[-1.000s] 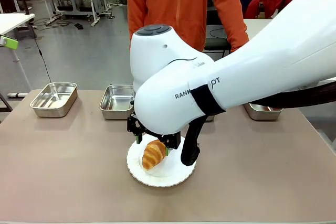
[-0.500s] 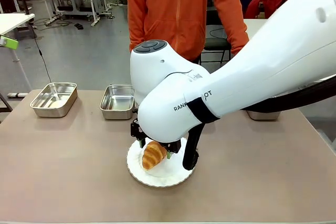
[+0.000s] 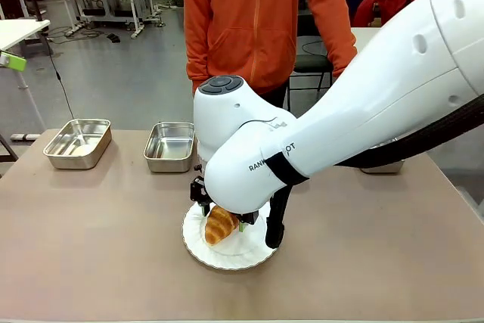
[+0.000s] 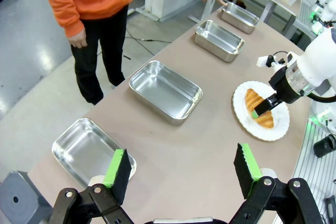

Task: Place the bread in the container.
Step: Place the Butter Roll into the Airtight Container indicated by the human.

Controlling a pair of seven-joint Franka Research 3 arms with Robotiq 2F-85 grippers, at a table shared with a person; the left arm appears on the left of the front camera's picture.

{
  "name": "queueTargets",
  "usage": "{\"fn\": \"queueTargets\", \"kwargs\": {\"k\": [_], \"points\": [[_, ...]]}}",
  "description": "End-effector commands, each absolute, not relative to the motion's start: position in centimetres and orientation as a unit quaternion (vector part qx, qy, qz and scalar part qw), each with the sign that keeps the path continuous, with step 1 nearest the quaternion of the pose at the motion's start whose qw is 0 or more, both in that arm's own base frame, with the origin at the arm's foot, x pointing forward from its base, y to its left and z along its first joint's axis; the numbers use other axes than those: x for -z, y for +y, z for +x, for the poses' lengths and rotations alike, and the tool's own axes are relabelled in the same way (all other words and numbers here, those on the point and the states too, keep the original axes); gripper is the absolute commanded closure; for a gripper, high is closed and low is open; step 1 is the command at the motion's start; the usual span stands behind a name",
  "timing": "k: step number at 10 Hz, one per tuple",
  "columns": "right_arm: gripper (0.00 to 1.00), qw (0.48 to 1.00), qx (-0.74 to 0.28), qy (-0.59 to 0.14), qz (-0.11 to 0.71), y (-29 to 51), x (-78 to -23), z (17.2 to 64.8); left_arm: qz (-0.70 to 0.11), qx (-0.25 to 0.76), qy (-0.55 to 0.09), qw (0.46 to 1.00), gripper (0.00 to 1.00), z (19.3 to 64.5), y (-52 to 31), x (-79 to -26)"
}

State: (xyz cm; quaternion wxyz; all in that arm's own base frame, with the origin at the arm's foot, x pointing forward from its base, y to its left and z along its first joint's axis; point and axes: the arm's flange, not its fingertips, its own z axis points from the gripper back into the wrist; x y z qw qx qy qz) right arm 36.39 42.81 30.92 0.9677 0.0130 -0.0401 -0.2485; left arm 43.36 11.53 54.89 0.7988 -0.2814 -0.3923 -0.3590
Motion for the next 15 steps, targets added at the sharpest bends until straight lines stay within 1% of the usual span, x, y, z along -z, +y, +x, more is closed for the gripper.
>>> {"fn": "queueTargets", "kwargs": {"k": [1, 2, 3, 4, 5, 6, 7, 8, 9, 13, 14, 15], "points": [[0.0, 0.964, 0.258, -0.059, 0.009, 43.9, -30.5, 36.9, -0.286, 0.361, -0.396, 0.794, 0.0, 43.3, 11.4, -55.0], [0.0, 0.964, 0.259, -0.058, 0.007, 43.8, -30.2, 37.0, -0.286, 0.361, -0.396, 0.794, 0.0, 43.3, 11.4, -55.0], [0.2, 0.966, 0.252, -0.057, 0.004, 43.7, -29.9, 37.1, -0.286, 0.361, -0.396, 0.794, 0.0, 43.3, 11.4, -55.0], [0.2, 0.967, 0.25, -0.056, 0.004, 43.6, -29.8, 37.1, -0.286, 0.361, -0.396, 0.794, 0.0, 43.3, 11.4, -55.0], [0.4, 0.966, 0.251, -0.053, 0.003, 43.5, -29.7, 37.3, -0.286, 0.361, -0.396, 0.794, 0.0, 43.3, 11.4, -55.0], [0.24, 0.966, 0.254, -0.052, 0.004, 43.4, -29.6, 37.4, -0.286, 0.361, -0.396, 0.794, 0.0, 43.3, 11.4, -55.0], [0.6, 0.964, 0.259, -0.052, 0.002, 43.1, -29.4, 37.5, -0.286, 0.361, -0.396, 0.794, 0.0, 43.3, 11.4, -55.0], [0.44, 0.964, 0.261, -0.059, -0.003, 42.9, -29.7, 37.6, -0.286, 0.361, -0.396, 0.794, 0.0, 43.3, 11.4, -55.0], [0.44, 0.967, 0.252, -0.037, 0.008, 42.9, -30.0, 37.0, -0.286, 0.361, -0.396, 0.794, 0.0, 43.3, 11.4, -55.0], [0.44, 0.967, 0.252, -0.038, 0.011, 43.0, -30.3, 37.0, -0.286, 0.361, -0.396, 0.794, 0.0, 43.3, 11.4, -55.0], [0.44, 0.971, 0.236, -0.025, 0.027, 41.8, -32.1, 37.5, -0.286, 0.361, -0.396, 0.794, 0.0, 43.3, 11.4, -55.0], [0.44, 0.971, 0.235, -0.03, 0.044, 40.3, -34.6, 38.0, -0.286, 0.361, -0.396, 0.794, 0.0, 43.3, 11.4, -55.0]]}}
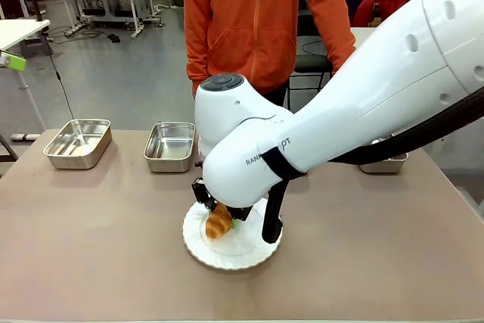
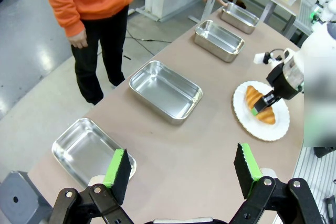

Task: Place the bread in the container.
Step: Place the Butter Roll into the Airtight Container indicated by the human.

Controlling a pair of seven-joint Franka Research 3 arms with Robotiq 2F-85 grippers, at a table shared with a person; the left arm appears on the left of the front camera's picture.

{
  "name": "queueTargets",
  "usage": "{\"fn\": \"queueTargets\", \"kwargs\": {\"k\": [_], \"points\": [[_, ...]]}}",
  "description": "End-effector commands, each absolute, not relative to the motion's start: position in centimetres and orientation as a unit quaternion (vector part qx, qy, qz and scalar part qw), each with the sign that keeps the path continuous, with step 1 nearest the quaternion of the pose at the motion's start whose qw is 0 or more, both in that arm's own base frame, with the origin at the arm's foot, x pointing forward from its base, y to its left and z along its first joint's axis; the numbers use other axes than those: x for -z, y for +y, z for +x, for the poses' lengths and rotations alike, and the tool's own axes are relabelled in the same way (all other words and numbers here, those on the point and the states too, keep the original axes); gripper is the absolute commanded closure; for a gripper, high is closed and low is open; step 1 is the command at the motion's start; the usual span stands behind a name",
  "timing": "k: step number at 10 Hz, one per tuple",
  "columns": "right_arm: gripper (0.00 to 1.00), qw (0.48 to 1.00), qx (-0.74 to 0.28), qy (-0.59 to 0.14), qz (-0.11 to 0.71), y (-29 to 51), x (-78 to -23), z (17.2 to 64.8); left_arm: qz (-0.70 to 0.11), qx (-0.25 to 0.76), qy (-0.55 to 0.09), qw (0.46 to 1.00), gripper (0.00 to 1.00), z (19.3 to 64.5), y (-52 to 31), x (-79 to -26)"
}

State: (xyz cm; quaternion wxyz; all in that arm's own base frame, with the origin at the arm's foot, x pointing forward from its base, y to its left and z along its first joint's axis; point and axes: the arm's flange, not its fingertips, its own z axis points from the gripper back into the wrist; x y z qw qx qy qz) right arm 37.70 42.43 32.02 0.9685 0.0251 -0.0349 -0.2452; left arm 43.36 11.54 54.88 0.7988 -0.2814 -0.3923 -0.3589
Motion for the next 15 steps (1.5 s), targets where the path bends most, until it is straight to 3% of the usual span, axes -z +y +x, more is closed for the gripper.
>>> {"fn": "queueTargets", "kwargs": {"k": [1, 5, 9, 11, 12, 15], "points": [[0.44, 0.97, 0.233, -0.038, 0.052, 38.9, -37.0, 38.3, -0.286, 0.361, -0.396, 0.794, 0.0, 43.3, 11.4, -55.0], [0.44, 0.985, 0.153, -0.047, 0.059, 31.9, -46.6, 40.5, -0.286, 0.361, -0.396, 0.794, 0.0, 43.3, 11.4, -55.0], [0.44, 0.997, -0.014, -0.062, 0.032, 21.8, -47.6, 46.3, -0.286, 0.361, -0.396, 0.794, 0.0, 43.3, 11.4, -55.0], [0.44, 0.993, -0.065, -0.078, 0.062, 19.5, -46.2, 47.7, -0.286, 0.361, -0.396, 0.794, 0.0, 43.3, 11.4, -55.0], [0.44, 0.998, -0.004, -0.059, 0.027, 20.9, -47.8, 46.8, -0.286, 0.361, -0.396, 0.794, 0.0, 43.3, 11.4, -55.0], [0.44, 0.998, -0.004, -0.059, 0.027, 20.9, -47.8, 46.8, -0.286, 0.361, -0.396, 0.794, 0.0, 43.3, 11.4, -55.0]]}}
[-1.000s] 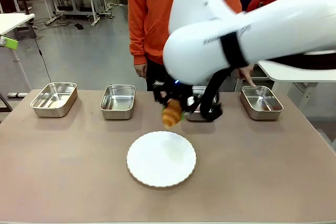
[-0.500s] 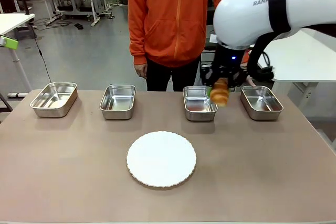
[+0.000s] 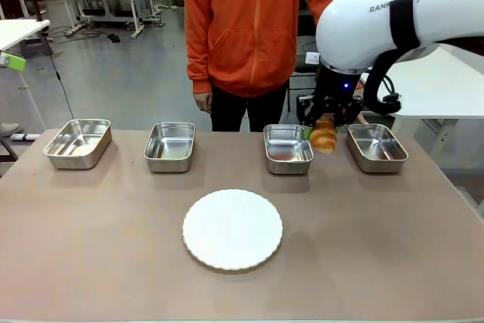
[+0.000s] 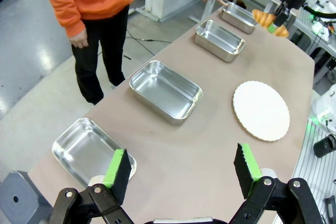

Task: Place the bread in the container.
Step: Place the Butter Roll into the Airtight Container indicated by the human.

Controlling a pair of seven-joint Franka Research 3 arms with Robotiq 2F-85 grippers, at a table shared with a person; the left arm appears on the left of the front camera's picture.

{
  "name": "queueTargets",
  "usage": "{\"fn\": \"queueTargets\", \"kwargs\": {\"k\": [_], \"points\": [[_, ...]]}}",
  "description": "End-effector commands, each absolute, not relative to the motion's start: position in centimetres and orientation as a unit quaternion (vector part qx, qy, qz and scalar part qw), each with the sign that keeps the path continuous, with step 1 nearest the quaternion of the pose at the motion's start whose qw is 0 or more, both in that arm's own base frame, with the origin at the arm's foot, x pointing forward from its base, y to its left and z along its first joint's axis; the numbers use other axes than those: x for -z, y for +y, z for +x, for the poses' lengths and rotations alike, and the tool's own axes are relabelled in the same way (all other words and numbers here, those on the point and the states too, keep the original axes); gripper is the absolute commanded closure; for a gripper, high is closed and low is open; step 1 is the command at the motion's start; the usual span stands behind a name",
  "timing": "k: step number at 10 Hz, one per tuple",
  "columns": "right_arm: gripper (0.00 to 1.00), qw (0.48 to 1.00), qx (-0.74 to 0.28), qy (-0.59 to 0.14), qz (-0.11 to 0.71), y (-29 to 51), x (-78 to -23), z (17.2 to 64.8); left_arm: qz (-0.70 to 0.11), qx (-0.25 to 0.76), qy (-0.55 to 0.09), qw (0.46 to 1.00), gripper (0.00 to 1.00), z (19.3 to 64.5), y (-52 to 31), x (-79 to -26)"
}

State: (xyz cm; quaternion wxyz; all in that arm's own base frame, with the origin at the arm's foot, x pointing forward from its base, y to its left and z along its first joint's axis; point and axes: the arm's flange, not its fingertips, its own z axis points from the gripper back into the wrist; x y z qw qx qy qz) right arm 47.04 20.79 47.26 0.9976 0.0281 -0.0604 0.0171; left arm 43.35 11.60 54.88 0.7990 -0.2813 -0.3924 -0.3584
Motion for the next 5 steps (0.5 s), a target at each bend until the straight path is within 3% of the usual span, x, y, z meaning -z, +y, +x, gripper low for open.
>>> {"fn": "queueTargets", "kwargs": {"k": [1, 5], "points": [[0.44, 0.997, -0.023, -0.061, 0.028, 20.4, -47.1, 47.3, -0.286, 0.361, -0.396, 0.794, 0.0, 43.3, 11.4, -55.0], [0.44, 0.992, -0.023, -0.112, 0.061, 9.0, -50.5, 51.9, -0.286, 0.361, -0.396, 0.794, 0.0, 43.3, 11.4, -55.0]]}}
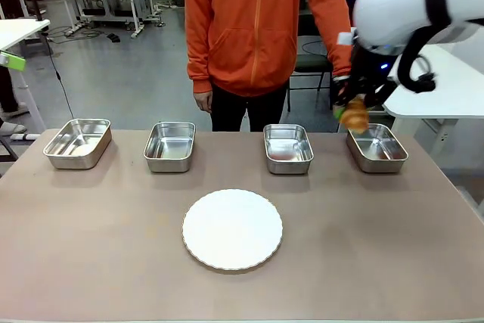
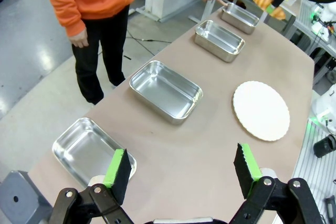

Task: Place the bread in the container.
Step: Place the Butter Roll into the Airtight Container indicated by the human.

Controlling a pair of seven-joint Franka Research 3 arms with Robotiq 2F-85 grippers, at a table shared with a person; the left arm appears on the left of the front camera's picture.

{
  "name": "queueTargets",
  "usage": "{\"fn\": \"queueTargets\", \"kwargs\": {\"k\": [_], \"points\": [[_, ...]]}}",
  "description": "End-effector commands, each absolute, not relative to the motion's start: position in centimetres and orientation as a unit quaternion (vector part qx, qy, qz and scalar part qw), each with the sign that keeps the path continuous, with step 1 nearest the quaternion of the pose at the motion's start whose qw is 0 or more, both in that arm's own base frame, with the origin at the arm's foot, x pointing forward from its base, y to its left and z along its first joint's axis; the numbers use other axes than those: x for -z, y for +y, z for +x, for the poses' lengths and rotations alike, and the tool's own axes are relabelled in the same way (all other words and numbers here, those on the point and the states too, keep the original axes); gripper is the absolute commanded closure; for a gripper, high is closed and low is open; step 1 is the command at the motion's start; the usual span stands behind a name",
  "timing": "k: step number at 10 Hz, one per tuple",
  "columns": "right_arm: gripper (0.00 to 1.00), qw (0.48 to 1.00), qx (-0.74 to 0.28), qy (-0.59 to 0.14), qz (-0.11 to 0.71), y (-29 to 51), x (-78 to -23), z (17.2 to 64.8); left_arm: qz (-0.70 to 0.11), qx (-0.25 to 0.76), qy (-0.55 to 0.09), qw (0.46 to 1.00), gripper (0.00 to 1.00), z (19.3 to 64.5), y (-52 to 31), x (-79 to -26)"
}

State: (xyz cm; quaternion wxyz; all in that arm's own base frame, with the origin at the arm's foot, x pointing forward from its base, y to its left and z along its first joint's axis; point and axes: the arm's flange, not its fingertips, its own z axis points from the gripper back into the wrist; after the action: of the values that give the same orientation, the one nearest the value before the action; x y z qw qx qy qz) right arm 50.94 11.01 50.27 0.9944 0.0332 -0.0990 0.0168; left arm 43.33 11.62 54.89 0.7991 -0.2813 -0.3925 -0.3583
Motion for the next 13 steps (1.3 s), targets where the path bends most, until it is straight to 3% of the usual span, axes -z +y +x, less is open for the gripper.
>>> {"fn": "queueTargets", "kwargs": {"k": [1, 7, 8, 13], "points": [[0.44, 0.991, -0.017, -0.121, 0.055, 6.9, -50.0, 53.1, -0.286, 0.361, -0.396, 0.794, 0.0, 43.3, 11.4, -55.0], [0.44, 0.984, -0.085, -0.145, 0.056, 2.9, -41.5, 57.8, -0.286, 0.361, -0.396, 0.794, 0.0, 43.3, 11.4, -55.0], [0.44, 0.991, -0.055, -0.116, 0.024, 3.2, -41.5, 57.7, -0.286, 0.361, -0.396, 0.794, 0.0, 43.3, 11.4, -55.0], [0.44, 0.989, -0.081, -0.126, 0.02, 2.2, -39.0, 58.4, -0.286, 0.361, -0.396, 0.794, 0.0, 43.3, 11.4, -55.0]]}}
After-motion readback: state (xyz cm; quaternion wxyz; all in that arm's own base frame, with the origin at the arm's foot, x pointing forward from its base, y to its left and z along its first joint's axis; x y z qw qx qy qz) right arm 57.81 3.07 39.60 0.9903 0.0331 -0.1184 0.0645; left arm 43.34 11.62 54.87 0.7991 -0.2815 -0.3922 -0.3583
